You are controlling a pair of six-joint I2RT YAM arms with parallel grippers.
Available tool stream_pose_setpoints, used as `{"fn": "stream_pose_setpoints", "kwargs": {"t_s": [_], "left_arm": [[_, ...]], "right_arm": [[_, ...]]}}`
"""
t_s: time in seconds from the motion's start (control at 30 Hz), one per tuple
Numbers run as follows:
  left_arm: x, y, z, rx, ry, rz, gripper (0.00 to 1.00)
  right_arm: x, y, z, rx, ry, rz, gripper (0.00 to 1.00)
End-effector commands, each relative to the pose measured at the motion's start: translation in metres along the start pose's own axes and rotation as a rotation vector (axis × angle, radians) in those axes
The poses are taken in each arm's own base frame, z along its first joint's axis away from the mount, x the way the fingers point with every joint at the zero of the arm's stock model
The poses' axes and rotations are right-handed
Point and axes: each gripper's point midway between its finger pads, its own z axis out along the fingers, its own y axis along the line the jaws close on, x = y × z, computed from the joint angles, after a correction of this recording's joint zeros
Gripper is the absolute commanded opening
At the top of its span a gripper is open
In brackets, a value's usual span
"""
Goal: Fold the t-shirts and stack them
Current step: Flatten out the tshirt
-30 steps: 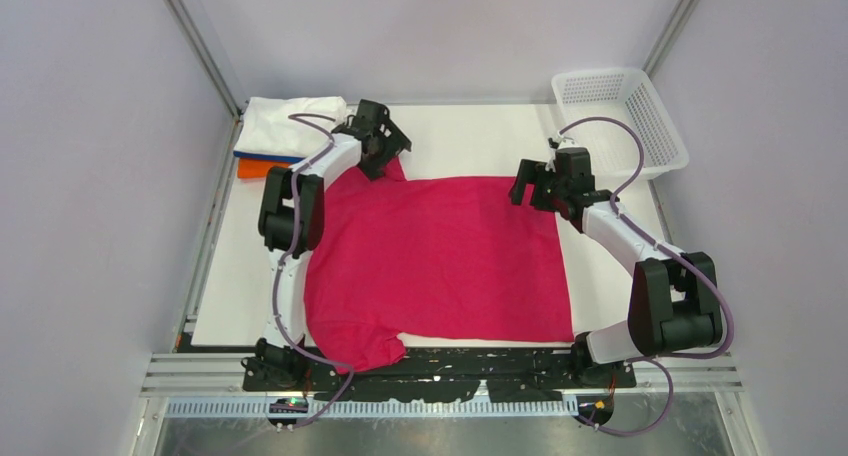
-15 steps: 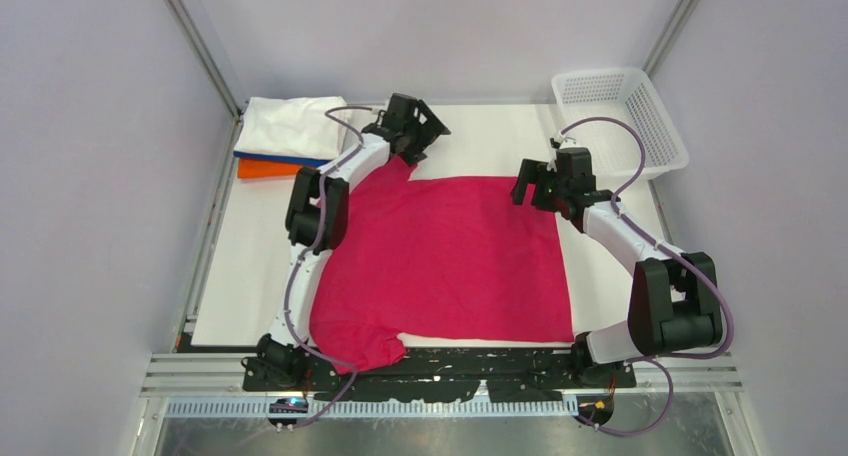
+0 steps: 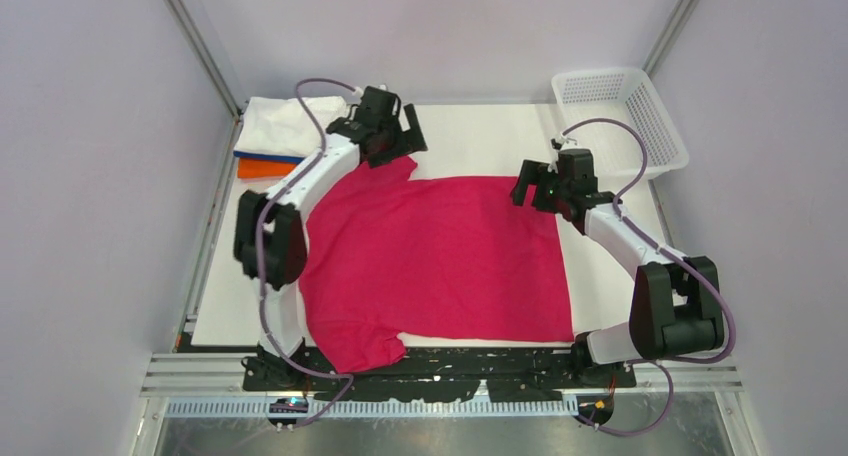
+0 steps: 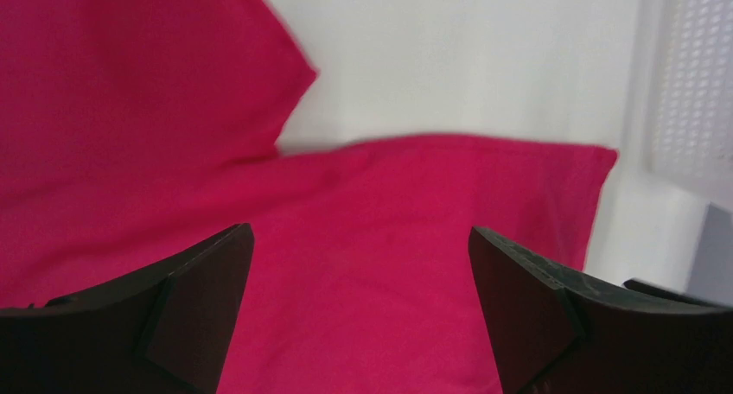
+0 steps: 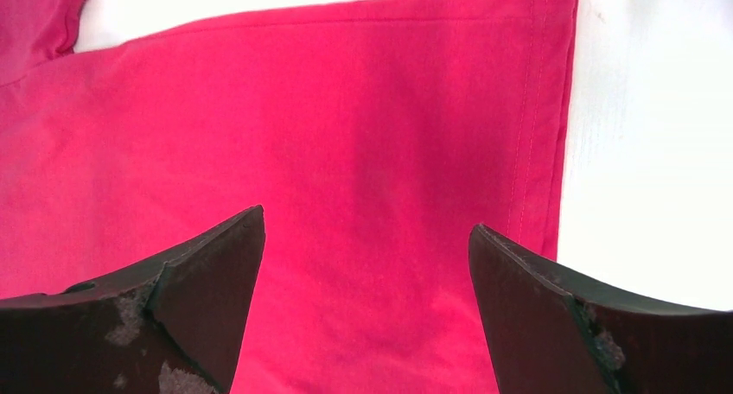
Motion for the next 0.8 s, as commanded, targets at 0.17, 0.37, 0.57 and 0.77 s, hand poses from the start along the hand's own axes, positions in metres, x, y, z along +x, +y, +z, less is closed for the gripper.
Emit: {"fn": "stream_pose_setpoints", "kwargs": {"t_s": [0.17, 0.37, 0.57, 0.77], "left_arm": [[0.054, 0.143, -0.13, -0.336, -0.013, 0.22, 1.0], [0.095, 0.176, -0.118, -0.348, 0.108, 0.15, 1.0], [0.102, 0.171, -0.084, -0.301, 0.195, 0.109, 1.0], [0.092, 0.182, -0.05, -0.293, 0.265, -0.004, 1.0]], "right_arm": [[0.042, 0.0, -0.01, 0.013, 0.076, 0.061, 0.95], [0.072, -0.006, -0.006, 0.026, 0.152, 0.08, 0.95], [0.086, -0.007, 0.007, 0.023, 0.215, 0.097, 0.96], [0.084, -0.014, 0.029, 0.061, 0.229, 0.119, 0.95]]}}
